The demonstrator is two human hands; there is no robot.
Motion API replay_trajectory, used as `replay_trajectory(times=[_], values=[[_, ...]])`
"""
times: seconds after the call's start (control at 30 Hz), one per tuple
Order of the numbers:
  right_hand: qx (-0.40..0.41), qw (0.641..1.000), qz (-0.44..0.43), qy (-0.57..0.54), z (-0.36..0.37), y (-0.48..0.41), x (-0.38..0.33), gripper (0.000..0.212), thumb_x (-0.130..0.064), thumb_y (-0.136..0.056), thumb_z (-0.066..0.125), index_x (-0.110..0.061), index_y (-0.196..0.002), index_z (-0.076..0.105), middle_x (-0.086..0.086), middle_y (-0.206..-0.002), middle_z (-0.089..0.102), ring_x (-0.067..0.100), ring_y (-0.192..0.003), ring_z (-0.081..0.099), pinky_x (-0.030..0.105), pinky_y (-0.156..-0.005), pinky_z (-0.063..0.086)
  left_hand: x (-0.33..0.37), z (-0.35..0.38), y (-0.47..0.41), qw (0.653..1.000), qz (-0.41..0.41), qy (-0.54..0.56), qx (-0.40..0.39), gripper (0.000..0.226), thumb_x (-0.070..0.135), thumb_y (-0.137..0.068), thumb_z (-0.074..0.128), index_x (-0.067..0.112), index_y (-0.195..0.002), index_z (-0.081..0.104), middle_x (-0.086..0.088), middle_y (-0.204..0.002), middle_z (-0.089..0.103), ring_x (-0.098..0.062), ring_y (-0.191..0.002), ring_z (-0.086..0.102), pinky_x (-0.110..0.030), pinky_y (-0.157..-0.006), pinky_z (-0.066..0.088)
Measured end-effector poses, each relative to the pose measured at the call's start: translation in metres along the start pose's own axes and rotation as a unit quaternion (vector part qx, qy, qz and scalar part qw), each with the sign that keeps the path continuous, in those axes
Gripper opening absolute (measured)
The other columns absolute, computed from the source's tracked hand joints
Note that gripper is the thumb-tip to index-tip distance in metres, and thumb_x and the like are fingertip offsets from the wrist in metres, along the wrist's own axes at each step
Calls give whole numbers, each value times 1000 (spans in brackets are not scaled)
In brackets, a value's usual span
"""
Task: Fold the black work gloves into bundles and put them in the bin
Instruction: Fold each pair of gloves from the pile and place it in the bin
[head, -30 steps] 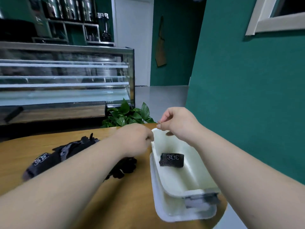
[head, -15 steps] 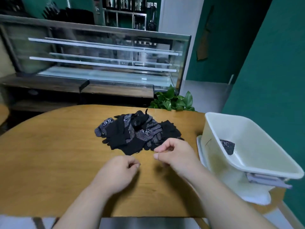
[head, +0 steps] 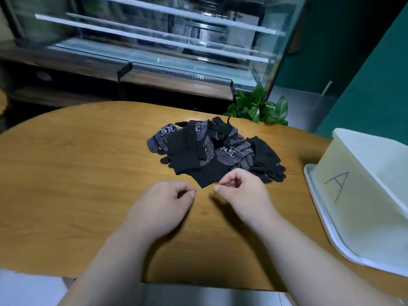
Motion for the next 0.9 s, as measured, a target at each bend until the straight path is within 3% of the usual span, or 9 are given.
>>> replay_trajectory(times=[0.1, 0.2, 0.27, 0.37, 0.5, 0.6, 0.7, 0.8, 0.9], values=[[22, 997, -24, 74, 9, -12, -7, 19, -22, -78, 82, -19, -81, 64, -9, -78, 64, 4, -65, 54, 17, -63, 41, -8, -6, -3, 1000, -9, 8, -4, 16, 42, -96, 55, 37, -91, 70, 21, -83, 67, 2, -77, 57, -23, -68, 44], [31, 985, -62, 160, 14, -24, -14, 22, -29, -78, 81, -24, -89, 62, -10, -92, 63, 10, -83, 58, 21, -73, 43, -15, -14, -8, 1000, -24, 18, -2, 17, 45, -95, 54, 38, -90, 69, 19, -78, 66, 1, -73, 57, -24, -68, 47], [29, 963, -77, 258, 19, -32, -14, 35, -42, -78, 78, -28, -105, 61, -11, -108, 57, 13, -104, 55, 28, -90, 45, -19, -20, -12, 999, -26, 35, 8, 15, 46, -94, 55, 41, -89, 68, 21, -83, 69, -2, -80, 62, -31, -79, 52], [52, 947, -14, 317, 21, -42, -4, 68, -63, -79, 71, -21, -129, 52, -1, -124, 53, 23, -121, 50, 38, -103, 43, -19, -25, -13, 999, -18, 48, 12, 15, 46, -93, 55, 40, -89, 68, 20, -79, 68, -1, -77, 61, -33, -80, 53], [66, 944, -25, 323, 29, -48, 1, 32, -53, -83, 72, -27, -86, 54, -1, -100, 53, 28, -105, 54, 36, -85, 42, -17, -26, -12, 998, -6, 59, 9, 16, 44, -94, 56, 38, -87, 69, 16, -71, 66, -3, -68, 58, -32, -75, 53], [88, 970, -22, 227, 25, -46, -9, 28, -31, -80, 71, -20, -70, 47, -4, -83, 54, 23, -82, 55, 32, -66, 35, -18, -28, -12, 998, -4, 69, 8, 16, 43, -94, 56, 38, -88, 69, 19, -64, 61, -3, -58, 52, -28, -68, 48], [92, 995, 10, 32, 7, -36, -26, 20, -24, -77, 65, -20, -68, 48, -5, -63, 51, 16, -58, 45, 31, -57, 34, -17, -31, -11, 995, 4, 94, 15, 12, 41, -93, 58, 39, -88, 68, 19, -57, 57, -4, -52, 47, -28, -62, 44], [88, 980, 26, -178, -16, -27, -41, 12, -22, -67, 60, -21, -62, 49, 3, -66, 48, 19, -64, 44, 34, -61, 34, -11, -30, -10, 994, 19, 104, 15, 11, 41, -92, 58, 42, -87, 68, 16, -68, 64, -3, -57, 53, -29, -65, 47], [71, 951, 55, -295, -37, -21, -56, 14, -16, -68, 53, -21, -63, 41, 4, -66, 46, 21, -57, 45, 25, -53, 34, -6, -27, -8, 994, 33, 101, 7, 12, 40, -93, 58, 42, -87, 68, 18, -77, 68, -2, -70, 59, -29, -72, 52]])
Point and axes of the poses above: each hand's wrist, its own y-axis away from the middle knuckle, its own z-axis out of the palm, x = y × z, the point moved 4 cm from there along -y, towards the middle knuckle
